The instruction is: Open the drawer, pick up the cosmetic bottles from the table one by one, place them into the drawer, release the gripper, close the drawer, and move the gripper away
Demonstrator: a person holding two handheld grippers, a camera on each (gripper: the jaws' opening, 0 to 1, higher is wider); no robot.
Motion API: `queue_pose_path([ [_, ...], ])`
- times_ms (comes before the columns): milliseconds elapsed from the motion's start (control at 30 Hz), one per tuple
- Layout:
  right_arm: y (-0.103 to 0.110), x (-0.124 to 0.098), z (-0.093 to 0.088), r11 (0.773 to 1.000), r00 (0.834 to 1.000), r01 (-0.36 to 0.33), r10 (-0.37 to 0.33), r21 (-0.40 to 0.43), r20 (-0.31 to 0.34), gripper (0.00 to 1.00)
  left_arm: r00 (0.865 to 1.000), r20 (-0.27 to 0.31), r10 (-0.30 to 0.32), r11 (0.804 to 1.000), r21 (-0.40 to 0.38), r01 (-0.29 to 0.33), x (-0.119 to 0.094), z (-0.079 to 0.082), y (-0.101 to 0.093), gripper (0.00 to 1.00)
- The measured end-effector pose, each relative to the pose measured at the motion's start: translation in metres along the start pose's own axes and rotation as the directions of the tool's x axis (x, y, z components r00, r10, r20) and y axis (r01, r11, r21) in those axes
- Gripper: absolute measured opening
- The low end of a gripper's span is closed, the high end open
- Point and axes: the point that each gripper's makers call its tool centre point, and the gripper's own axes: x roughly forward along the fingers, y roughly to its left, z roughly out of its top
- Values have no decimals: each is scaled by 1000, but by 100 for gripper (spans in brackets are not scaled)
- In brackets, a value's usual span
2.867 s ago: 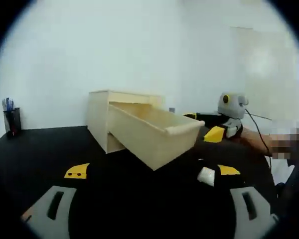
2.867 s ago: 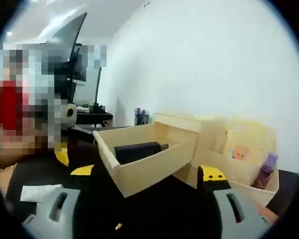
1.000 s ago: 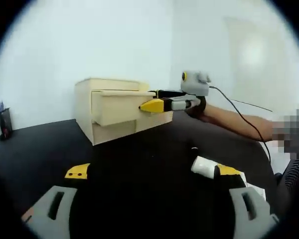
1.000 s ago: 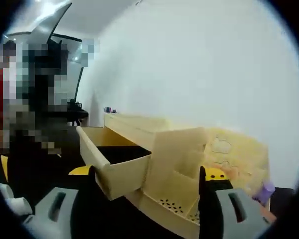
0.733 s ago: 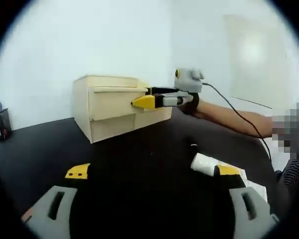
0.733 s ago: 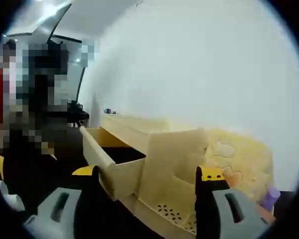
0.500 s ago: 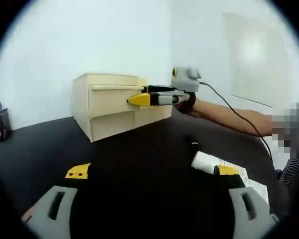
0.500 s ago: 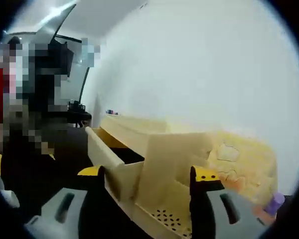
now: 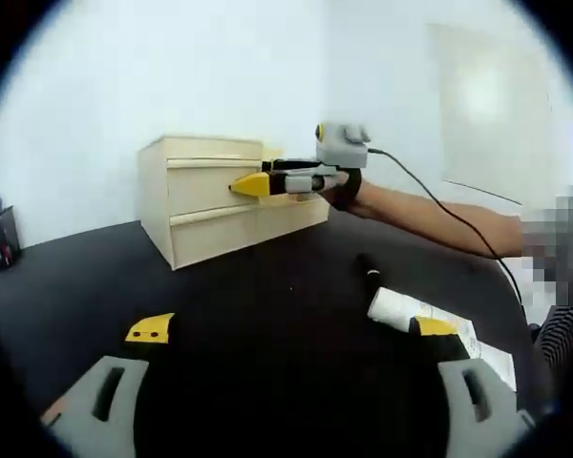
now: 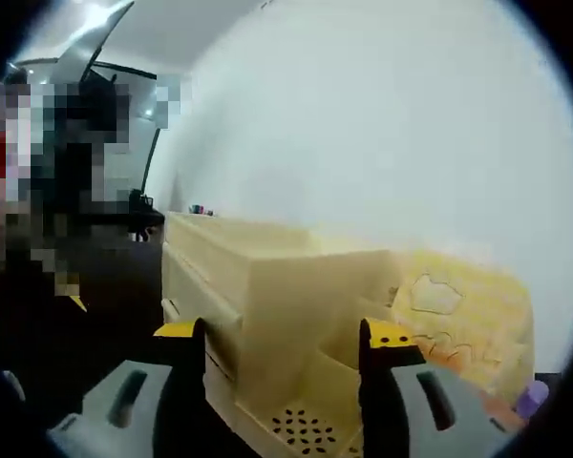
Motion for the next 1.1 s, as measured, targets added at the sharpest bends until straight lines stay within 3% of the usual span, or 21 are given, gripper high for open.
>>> queue_pose_path([
  [233, -1, -2, 0, 1000, 1000, 1, -1, 9, -1, 61, 1000, 8, -7, 1000, -4, 7, 0, 0, -3, 93],
  [533, 0, -38, 31, 999, 998, -31, 32, -8, 59, 58, 999, 42, -5, 1000, -29, 7, -4, 7, 4, 90],
  [733, 21, -70, 41, 996, 993, -88, 87, 10, 86, 55, 1000, 26, 1, 1000, -26, 0, 0, 1, 0, 89],
  [933, 51, -82, 28, 964, 974, -217, 203, 152, 104, 47, 1000, 26, 16, 1000, -20, -16, 0, -1, -1, 88],
  [1000, 68, -85, 22, 927, 957, -285, 262, 243, 122, 45, 999, 32, 28, 999, -22, -27, 0, 0, 1, 88],
  [1100, 82, -84, 18, 881, 944, -326, 286, 344, 164, 45, 999, 42, 31, 999, -25, -30, -2, 2, 2, 88],
])
